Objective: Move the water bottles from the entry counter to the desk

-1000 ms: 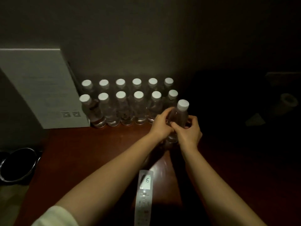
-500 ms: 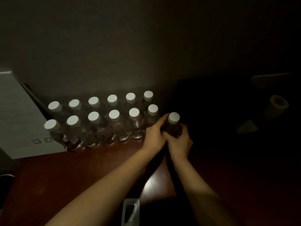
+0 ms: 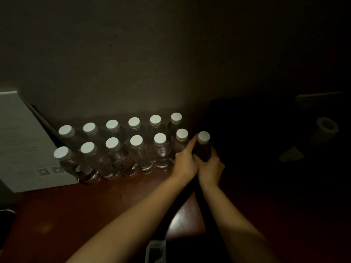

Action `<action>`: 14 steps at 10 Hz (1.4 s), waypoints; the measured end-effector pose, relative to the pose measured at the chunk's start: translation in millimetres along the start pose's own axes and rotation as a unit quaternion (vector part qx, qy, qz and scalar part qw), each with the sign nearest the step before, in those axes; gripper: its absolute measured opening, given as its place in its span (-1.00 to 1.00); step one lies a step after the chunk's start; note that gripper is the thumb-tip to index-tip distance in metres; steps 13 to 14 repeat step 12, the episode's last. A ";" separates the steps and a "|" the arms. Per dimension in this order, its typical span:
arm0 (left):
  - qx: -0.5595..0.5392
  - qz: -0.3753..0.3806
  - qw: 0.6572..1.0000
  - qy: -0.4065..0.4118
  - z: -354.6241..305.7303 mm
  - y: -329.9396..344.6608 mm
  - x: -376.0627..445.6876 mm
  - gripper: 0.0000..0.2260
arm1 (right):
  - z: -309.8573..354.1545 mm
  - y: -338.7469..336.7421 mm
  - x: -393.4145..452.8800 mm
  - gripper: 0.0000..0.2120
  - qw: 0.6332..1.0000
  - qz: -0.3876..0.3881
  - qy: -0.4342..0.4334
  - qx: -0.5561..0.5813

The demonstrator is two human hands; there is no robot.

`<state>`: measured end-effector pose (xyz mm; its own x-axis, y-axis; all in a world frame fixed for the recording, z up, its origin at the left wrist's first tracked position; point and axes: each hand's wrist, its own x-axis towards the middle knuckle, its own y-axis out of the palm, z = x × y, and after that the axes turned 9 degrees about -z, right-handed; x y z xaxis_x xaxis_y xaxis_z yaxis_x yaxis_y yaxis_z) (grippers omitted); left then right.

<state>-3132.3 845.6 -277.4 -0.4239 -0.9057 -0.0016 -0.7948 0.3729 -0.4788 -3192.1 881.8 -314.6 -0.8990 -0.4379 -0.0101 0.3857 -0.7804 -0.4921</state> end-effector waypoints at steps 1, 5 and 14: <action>-0.018 -0.012 1.000 -0.013 -0.4 -0.9 -1.2 -0.41 | 0.5 0.8 -0.2 -0.51 1.000 0.005 0.025 -0.009; -0.074 -0.060 0.993 -0.064 -0.7 -4.2 -6.9 -0.51 | 1.5 10.8 2.4 -0.60 0.998 -0.018 0.067 0.001; -0.060 -0.016 0.994 -0.094 7.2 -19.0 -8.5 -0.67 | 8.3 -2.1 -6.7 -0.70 0.987 0.043 0.149 -0.033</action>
